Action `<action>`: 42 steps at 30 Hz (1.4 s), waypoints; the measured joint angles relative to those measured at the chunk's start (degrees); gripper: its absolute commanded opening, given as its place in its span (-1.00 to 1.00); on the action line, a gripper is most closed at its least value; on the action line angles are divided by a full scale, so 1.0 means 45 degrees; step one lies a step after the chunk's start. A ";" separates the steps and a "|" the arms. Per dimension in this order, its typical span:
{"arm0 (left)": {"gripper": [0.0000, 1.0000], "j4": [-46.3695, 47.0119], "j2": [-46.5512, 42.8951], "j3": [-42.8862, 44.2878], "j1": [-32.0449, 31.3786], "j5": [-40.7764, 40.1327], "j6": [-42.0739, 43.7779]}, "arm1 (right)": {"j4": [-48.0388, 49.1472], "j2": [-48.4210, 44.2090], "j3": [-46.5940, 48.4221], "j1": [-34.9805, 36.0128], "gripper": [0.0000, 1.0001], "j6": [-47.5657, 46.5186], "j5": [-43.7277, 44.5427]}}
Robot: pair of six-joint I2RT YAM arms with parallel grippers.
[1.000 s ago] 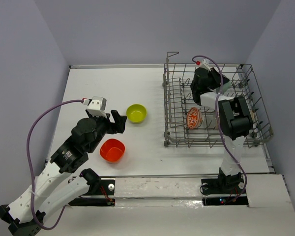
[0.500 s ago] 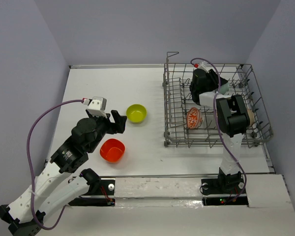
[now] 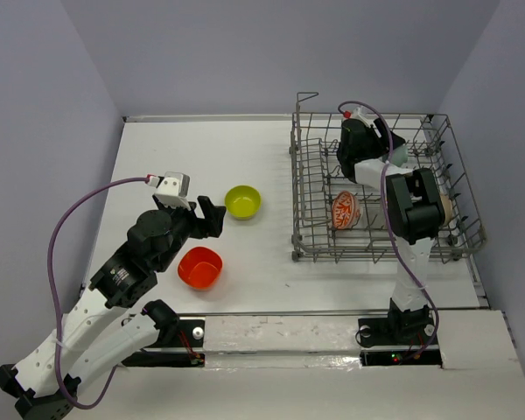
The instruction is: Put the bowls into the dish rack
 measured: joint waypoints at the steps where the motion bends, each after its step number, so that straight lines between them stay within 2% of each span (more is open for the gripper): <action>1: 0.73 0.0000 0.0000 0.0000 0.0000 -0.0005 0.0000 | -0.0175 -0.0015 0.0063 0.0000 0.36 0.0170 -0.0019; 7: 0.73 0.0000 0.0005 0.0000 0.0000 -0.0010 0.0000 | -0.1520 -0.0282 0.0578 0.0000 0.36 0.1360 -0.0199; 16: 0.73 0.0000 0.0160 0.0000 0.0063 -0.0170 0.0000 | -0.5387 -0.1399 0.1821 0.0000 0.40 0.4668 -0.1554; 24: 0.73 -0.0015 0.0544 0.0000 0.0384 -0.0427 -0.0005 | -0.8874 -0.1753 0.3089 0.0015 0.40 0.7936 -0.4085; 29: 0.73 -0.0049 0.1093 0.0000 0.0821 -0.0617 -0.0097 | -1.0744 -0.2730 0.3385 0.0015 0.41 0.9870 -0.6246; 36: 0.68 0.0000 0.3050 0.0039 0.2351 -0.0068 -0.0758 | -1.2755 -0.5833 0.3118 0.0015 0.43 1.2857 -0.9496; 42: 0.61 0.0267 0.5999 0.0544 0.3089 0.0874 -0.1923 | -1.3007 -1.1030 0.0894 0.0015 0.43 1.4970 -1.2983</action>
